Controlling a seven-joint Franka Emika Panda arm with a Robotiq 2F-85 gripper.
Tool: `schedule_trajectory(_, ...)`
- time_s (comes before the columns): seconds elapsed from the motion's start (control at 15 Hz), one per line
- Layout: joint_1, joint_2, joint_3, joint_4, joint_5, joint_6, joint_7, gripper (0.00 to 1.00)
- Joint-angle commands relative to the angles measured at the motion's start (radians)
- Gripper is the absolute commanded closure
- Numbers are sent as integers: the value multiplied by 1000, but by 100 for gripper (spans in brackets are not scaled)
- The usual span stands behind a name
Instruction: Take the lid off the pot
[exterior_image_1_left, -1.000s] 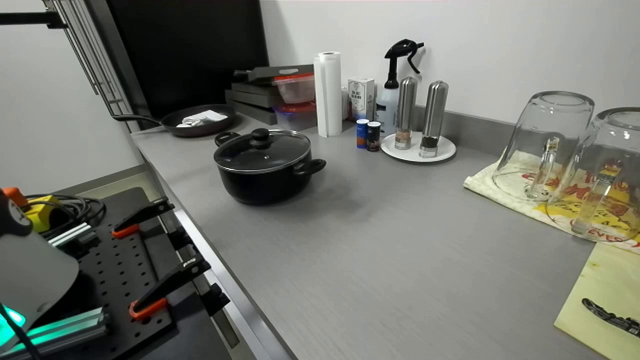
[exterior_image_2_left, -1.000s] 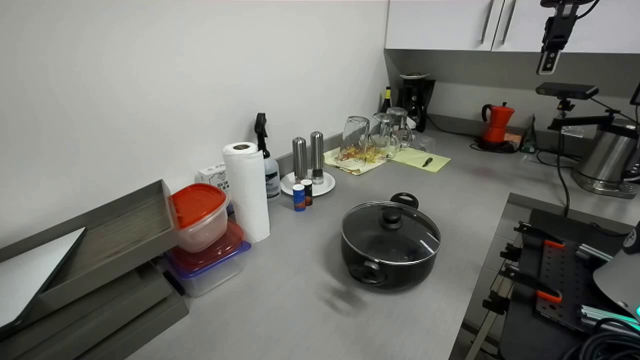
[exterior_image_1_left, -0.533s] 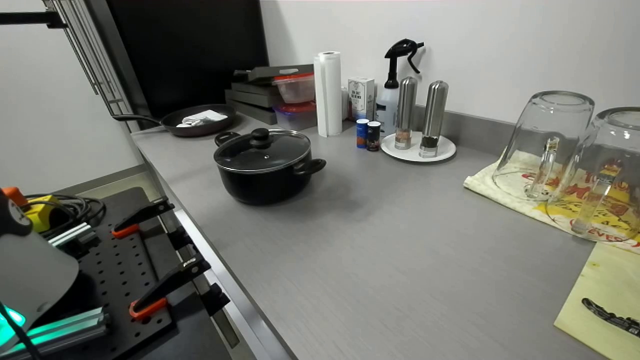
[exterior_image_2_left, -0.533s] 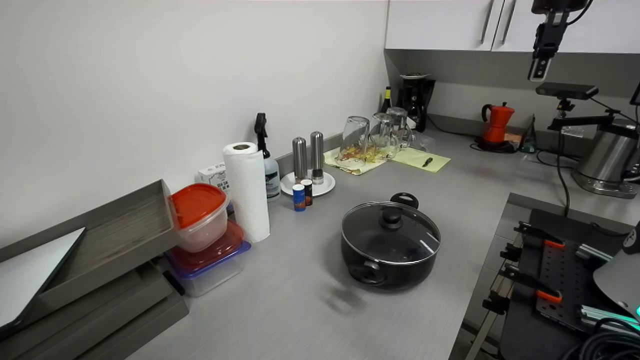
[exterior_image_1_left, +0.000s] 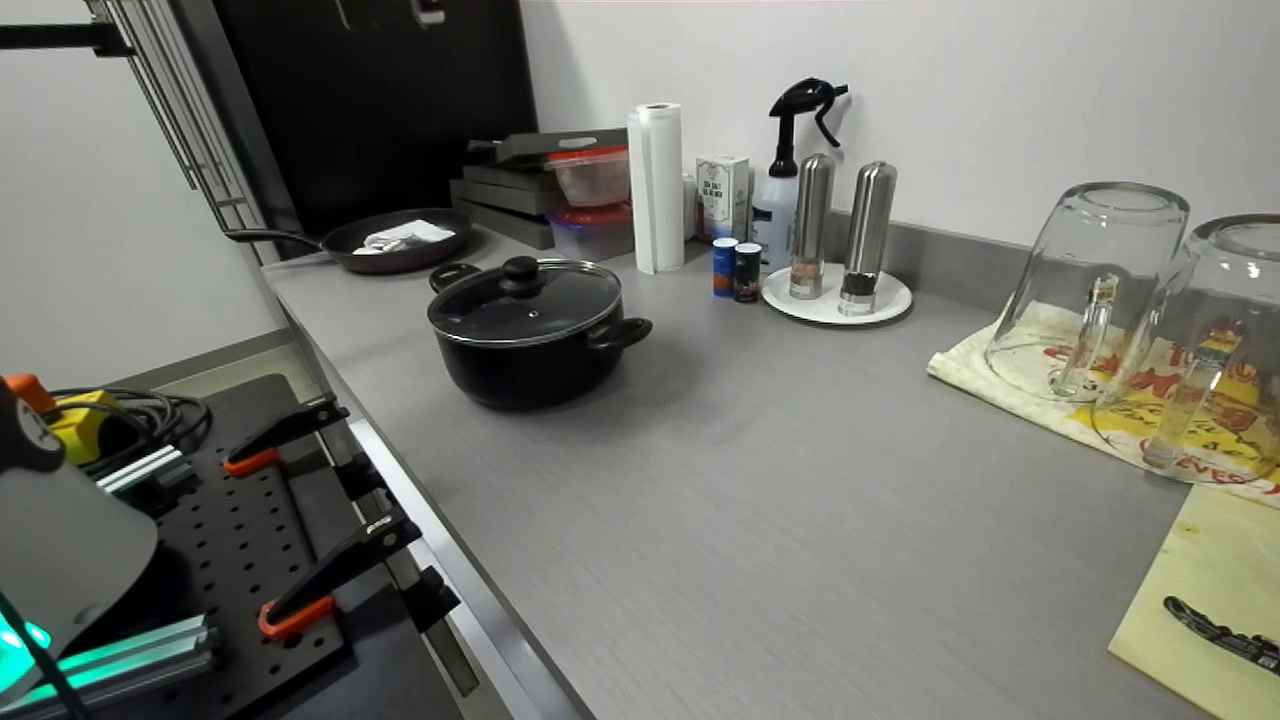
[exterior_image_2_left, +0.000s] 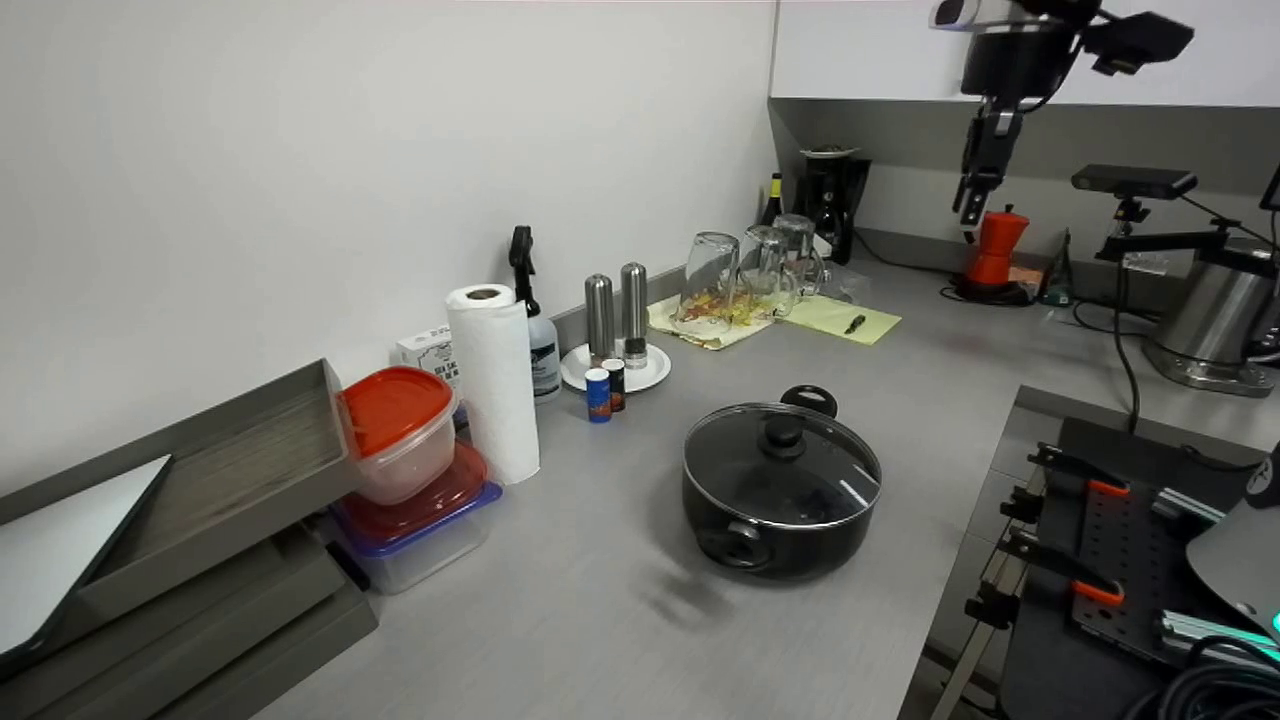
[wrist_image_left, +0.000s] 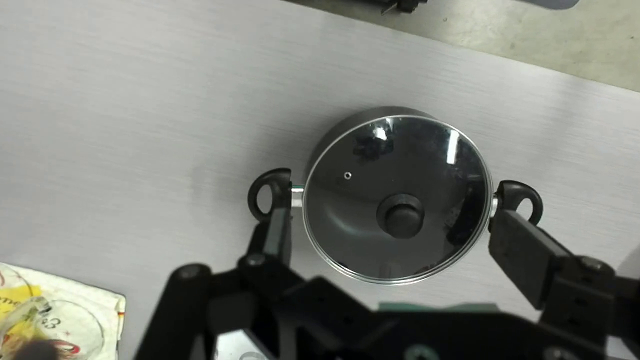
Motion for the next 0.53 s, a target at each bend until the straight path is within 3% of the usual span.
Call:
schedule_trajectory(0.0, 14, 150, 27, 8, 5, 155, -10, 0)
schedule_trajectory(0.47, 21, 427, 85, 46, -7, 399, 16, 0)
